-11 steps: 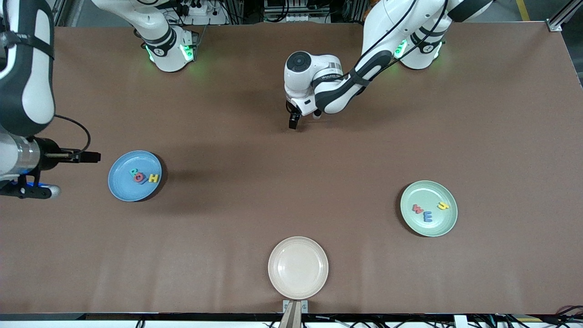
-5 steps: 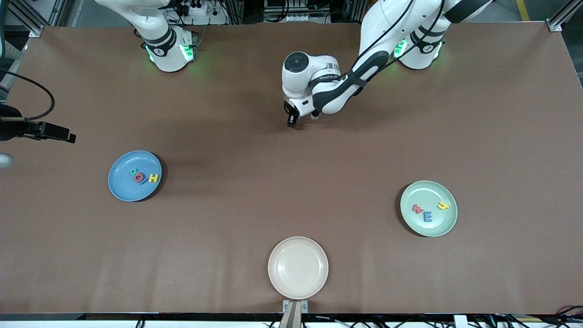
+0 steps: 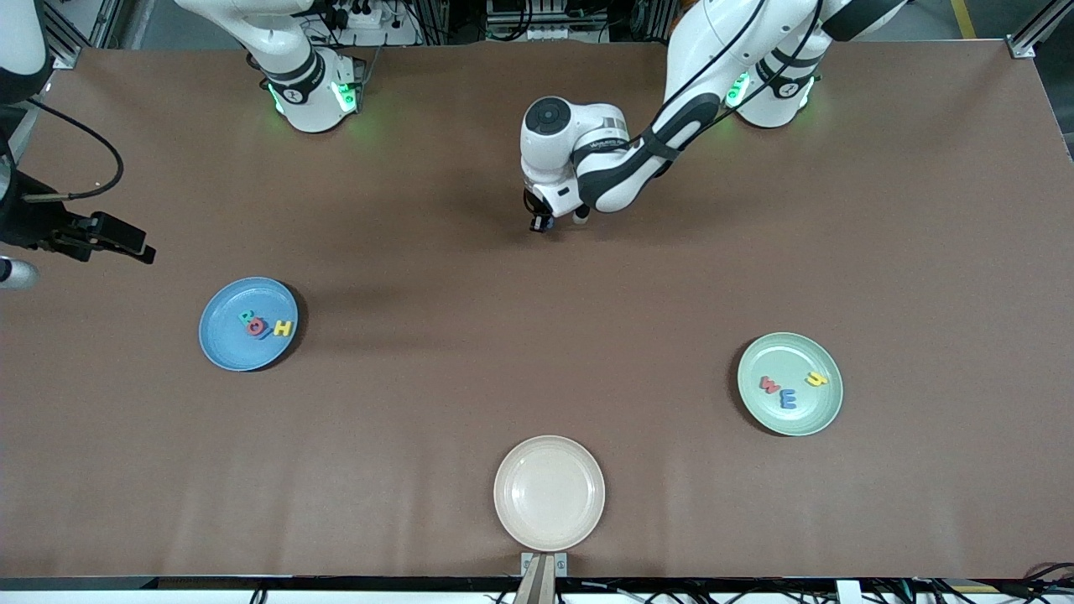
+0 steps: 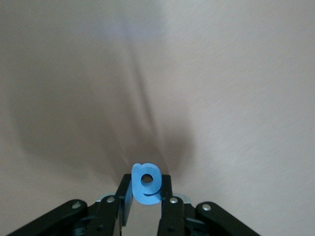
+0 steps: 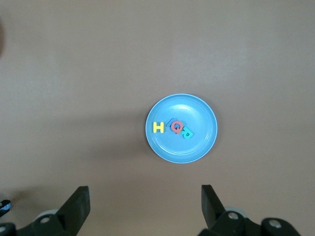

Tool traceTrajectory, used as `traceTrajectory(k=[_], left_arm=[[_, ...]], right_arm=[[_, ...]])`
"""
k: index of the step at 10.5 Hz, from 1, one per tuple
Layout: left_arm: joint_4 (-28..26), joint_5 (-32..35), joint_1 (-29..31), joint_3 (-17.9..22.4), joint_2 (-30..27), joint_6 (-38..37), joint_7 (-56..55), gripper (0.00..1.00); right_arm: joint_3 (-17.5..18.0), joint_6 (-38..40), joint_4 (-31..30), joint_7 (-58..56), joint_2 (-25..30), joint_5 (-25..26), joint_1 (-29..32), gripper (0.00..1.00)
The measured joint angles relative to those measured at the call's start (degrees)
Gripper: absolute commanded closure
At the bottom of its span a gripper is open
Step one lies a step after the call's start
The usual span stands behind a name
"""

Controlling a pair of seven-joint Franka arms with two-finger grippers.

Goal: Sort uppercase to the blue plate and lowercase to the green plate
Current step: 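Grasp the blue g with the left gripper while the right gripper retracts, then carry the g over the green plate and open the left gripper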

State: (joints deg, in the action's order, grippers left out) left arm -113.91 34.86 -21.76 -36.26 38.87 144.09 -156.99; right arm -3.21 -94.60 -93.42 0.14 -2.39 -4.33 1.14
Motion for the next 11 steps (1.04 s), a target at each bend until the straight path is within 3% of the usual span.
traceTrajectory(k=[4, 8, 11], left_arm=[[1.9, 1.5, 9.8, 0.0, -3.6, 0.0, 10.2, 1.00], [5.4, -0.3, 22.1, -0.2, -4.1, 0.0, 36.4, 1.00], [10.1, -9.4, 31.1, -0.6, -4.1, -6.9, 61.3, 1.00]], right_arm=[[0.0, 6.6, 2.3, 0.0, 0.0, 3.6, 0.0, 0.00], [0.3, 6.7, 2.5, 0.0, 0.0, 6.7, -0.1, 0.00], [0.4, 6.5, 2.5, 0.0, 0.0, 6.7, -0.2, 0.00]])
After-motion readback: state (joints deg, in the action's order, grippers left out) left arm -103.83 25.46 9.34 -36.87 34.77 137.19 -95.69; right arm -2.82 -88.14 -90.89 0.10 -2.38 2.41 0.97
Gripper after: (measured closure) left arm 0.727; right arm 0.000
